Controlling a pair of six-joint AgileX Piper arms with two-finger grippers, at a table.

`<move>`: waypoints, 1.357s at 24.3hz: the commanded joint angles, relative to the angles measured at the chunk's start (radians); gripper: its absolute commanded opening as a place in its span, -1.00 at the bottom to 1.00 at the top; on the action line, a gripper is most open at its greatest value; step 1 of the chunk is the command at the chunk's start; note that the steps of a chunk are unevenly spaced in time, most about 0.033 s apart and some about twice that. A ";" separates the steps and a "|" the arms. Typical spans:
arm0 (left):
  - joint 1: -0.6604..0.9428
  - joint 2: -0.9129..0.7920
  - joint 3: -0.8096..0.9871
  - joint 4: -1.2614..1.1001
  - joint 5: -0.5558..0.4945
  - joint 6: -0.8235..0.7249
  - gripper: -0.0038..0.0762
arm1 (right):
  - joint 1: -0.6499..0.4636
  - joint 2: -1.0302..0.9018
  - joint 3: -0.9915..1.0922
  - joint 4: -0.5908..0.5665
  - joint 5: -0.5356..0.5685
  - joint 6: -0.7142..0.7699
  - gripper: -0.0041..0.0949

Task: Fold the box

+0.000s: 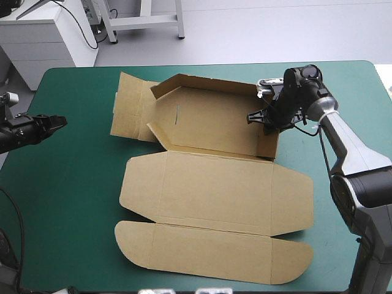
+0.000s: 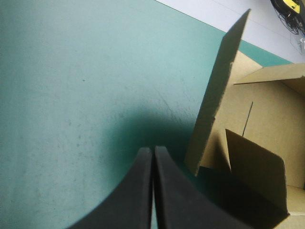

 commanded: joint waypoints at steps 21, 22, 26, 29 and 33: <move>0.001 -0.037 -0.025 -0.068 0.025 -0.005 -0.92 | -0.006 0.075 -0.295 -0.077 -0.052 0.074 0.19; 0.001 -0.037 -0.025 -0.068 0.025 -0.005 -0.92 | -0.006 0.075 -0.321 -0.088 -0.047 0.079 0.19; 0.001 -0.037 -0.025 -0.068 0.023 -0.005 -0.92 | -0.006 0.075 -0.374 -0.090 0.020 0.087 0.19; 0.001 -0.035 -0.025 -0.068 0.021 -0.005 -0.92 | -0.006 0.054 -0.374 -0.033 0.020 0.095 0.19; 0.001 -0.033 -0.025 -0.068 0.029 -0.005 -0.92 | -0.004 0.018 -0.326 -0.006 0.020 0.095 0.19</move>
